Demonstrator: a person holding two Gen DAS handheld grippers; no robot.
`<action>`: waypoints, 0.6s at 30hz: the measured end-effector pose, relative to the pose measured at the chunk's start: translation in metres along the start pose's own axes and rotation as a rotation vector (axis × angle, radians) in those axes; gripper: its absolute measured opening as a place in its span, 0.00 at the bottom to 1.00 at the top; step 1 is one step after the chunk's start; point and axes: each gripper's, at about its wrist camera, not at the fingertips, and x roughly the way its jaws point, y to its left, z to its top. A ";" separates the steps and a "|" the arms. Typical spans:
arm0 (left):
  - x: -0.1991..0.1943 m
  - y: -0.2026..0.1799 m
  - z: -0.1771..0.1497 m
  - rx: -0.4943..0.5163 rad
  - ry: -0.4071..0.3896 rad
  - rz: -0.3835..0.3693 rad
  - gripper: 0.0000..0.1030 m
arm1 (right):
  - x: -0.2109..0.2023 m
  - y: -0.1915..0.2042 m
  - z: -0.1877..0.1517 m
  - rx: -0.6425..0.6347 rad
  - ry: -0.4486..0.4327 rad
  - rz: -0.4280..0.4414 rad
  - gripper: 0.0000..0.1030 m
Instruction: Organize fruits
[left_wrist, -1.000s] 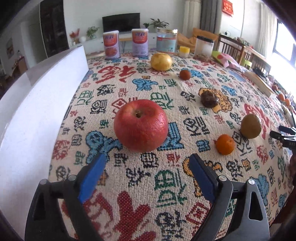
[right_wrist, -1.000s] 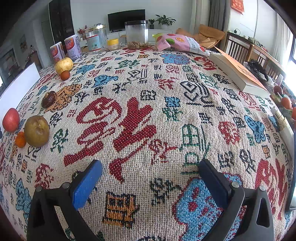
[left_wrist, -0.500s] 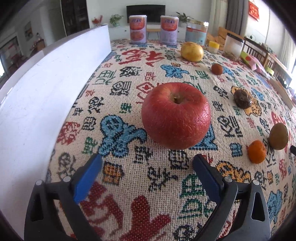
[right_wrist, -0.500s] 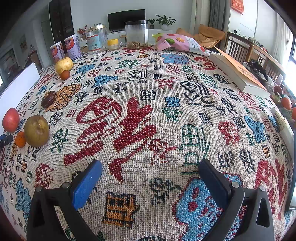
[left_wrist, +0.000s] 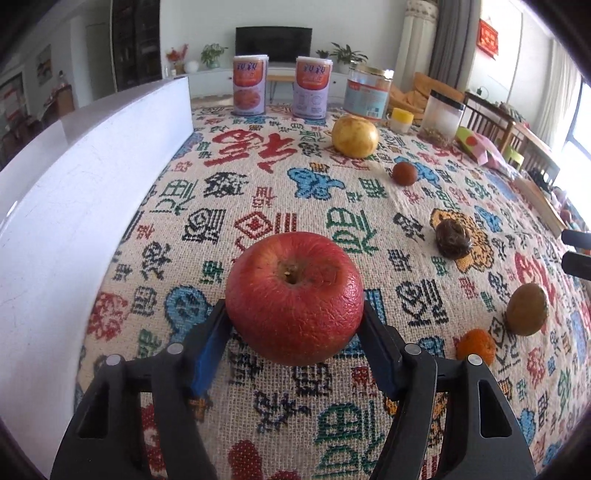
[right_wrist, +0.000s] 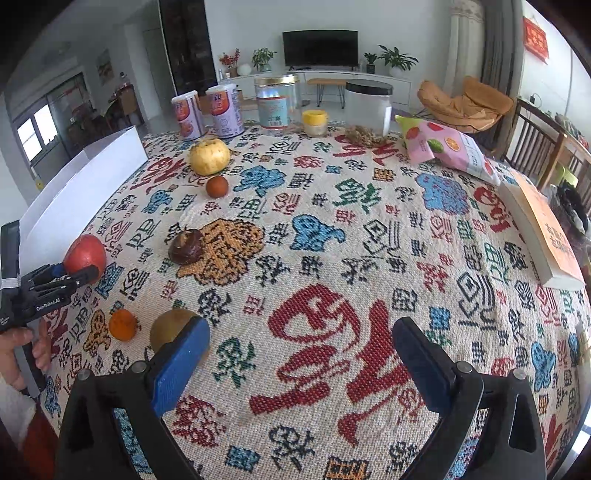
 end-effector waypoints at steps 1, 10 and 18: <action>-0.003 0.002 0.000 -0.012 0.004 -0.008 0.67 | 0.008 0.020 0.016 -0.063 0.025 0.045 0.95; -0.074 0.022 0.010 -0.080 -0.035 -0.059 0.67 | 0.124 0.100 0.073 -0.186 0.318 0.099 0.52; -0.165 0.074 0.022 -0.215 -0.085 -0.129 0.67 | 0.078 0.115 0.080 -0.176 0.215 0.133 0.42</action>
